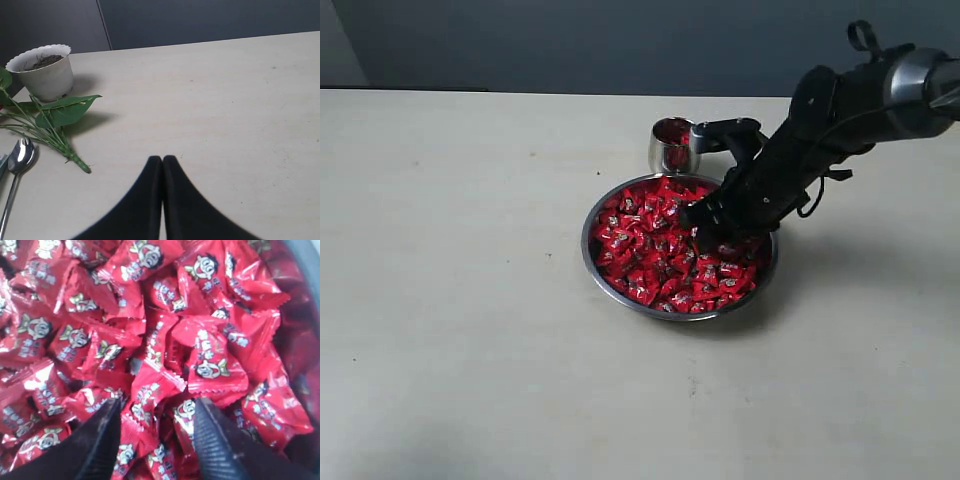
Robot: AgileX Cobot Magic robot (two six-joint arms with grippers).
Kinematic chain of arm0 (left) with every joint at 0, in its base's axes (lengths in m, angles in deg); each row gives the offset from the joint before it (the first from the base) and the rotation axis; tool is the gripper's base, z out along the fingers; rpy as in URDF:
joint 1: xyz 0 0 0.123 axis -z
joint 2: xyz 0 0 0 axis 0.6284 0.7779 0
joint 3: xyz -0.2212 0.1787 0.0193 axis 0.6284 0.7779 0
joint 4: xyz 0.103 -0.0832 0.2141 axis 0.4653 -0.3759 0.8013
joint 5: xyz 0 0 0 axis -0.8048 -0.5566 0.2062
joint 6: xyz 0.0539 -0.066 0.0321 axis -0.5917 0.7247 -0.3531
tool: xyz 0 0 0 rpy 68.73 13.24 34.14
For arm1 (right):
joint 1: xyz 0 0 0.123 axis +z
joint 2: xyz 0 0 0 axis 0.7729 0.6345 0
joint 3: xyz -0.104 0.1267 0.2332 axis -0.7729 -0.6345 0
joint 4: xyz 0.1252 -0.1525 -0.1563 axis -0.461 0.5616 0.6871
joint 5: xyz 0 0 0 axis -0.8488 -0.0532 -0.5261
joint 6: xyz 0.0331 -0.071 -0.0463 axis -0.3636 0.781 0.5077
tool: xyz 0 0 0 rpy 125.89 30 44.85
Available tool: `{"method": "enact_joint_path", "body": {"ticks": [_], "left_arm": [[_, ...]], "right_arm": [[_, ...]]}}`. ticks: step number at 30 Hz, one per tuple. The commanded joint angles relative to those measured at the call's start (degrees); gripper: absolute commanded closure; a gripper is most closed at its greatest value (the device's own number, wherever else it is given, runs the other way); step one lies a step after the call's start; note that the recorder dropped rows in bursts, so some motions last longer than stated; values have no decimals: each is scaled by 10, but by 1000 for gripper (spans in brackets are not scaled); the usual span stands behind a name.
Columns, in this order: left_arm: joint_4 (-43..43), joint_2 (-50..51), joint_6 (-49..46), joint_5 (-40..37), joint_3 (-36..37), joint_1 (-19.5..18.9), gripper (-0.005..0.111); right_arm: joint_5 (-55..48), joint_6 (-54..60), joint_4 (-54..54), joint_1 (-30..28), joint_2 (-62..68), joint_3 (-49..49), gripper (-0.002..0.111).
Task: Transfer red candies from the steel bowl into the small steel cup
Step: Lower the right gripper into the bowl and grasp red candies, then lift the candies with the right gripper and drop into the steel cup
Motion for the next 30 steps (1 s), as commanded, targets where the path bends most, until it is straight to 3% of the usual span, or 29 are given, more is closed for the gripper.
{"method": "enact_joint_path", "body": {"ticks": [1,10,11,14,25,30], "left_arm": [[-3,-2,2,3,3,1,106],[-3,-2,2,3,3,1,106],[-3,-2,2,3,3,1,106],[-3,-2,2,3,3,1,106],[-3,-2,2,3,3,1,106],[-3,-2,2,3,3,1,106]], "right_arm": [[13,13,-29,-1,15,-1,65],[9,28,-65,-1,53,23,69],[9,28,-64,-1,55,24,75],[4,28,-63,-1,53,24,108],[-14,26,-57,-2,-89,24,108],[-7,26,-24,-2,-87,94,108]]}}
